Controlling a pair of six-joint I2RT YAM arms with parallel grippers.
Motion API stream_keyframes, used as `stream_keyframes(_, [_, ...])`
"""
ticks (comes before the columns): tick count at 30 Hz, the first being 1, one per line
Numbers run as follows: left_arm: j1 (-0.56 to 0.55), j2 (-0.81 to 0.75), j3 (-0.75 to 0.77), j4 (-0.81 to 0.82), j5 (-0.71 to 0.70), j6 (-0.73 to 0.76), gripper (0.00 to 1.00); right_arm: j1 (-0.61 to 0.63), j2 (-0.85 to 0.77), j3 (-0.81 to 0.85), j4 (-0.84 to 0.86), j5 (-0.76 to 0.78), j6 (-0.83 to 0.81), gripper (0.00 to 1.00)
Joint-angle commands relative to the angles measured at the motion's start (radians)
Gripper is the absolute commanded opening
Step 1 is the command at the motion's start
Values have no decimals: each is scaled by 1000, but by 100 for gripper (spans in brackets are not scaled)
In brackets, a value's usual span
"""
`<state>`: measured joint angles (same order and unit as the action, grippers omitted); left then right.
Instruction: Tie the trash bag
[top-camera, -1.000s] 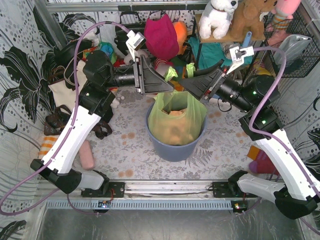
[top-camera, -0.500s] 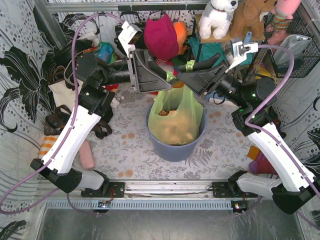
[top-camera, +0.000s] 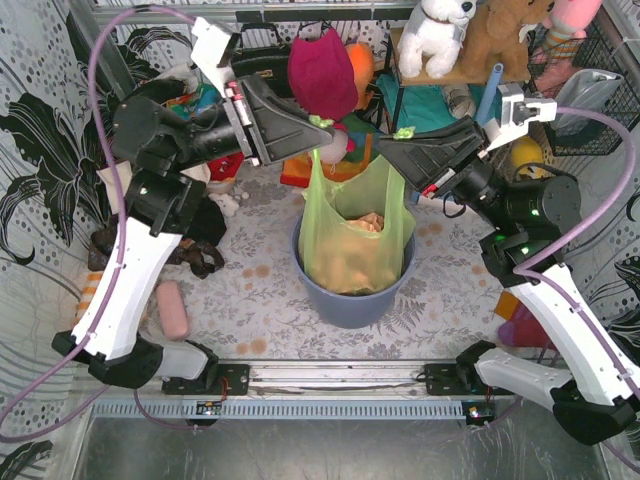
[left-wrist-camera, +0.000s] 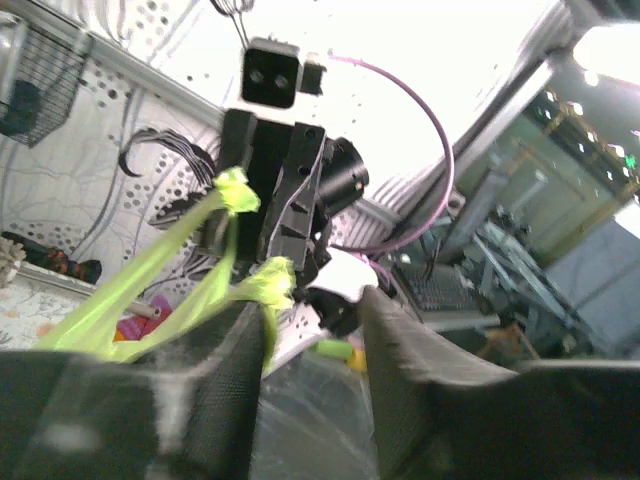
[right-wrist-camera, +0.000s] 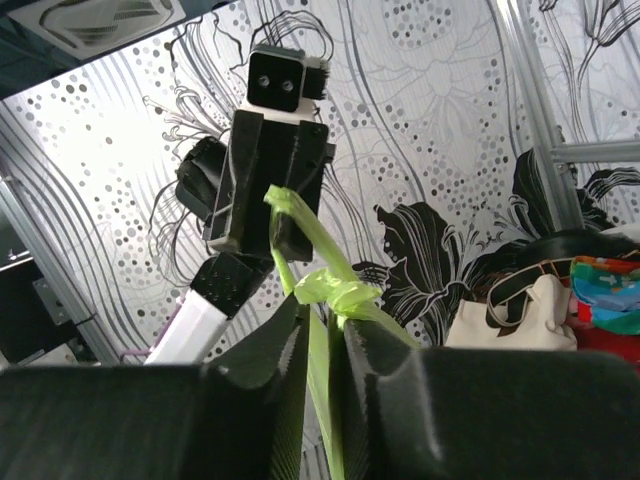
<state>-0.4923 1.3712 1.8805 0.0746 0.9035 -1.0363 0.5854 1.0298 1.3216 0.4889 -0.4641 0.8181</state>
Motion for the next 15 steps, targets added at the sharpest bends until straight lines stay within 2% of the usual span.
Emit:
stream_keyframes(1, [57, -45, 59, -110, -152, 96, 24, 5, -23, 34, -19, 72, -56, 7])
stream_keyframes(2, [73, -39, 72, -112, -150, 83, 19, 5, -10, 63, -32, 74, -61, 2])
stream_keyframes(4, [97, -23, 113, -123, -140, 69, 11, 5, 21, 134, -53, 50, -69, 0])
stream_keyframes(8, [109, -35, 106, -144, -150, 88, 6, 5, 49, 197, -71, 16, -65, 0])
stream_keyframes(12, [116, -120, -49, -259, -261, 187, 1, 6, -16, 46, -82, 60, -67, 0])
stream_keyframes(15, [132, -164, -170, -274, -277, 185, 0, 5, -69, -59, -75, 98, -52, 0])
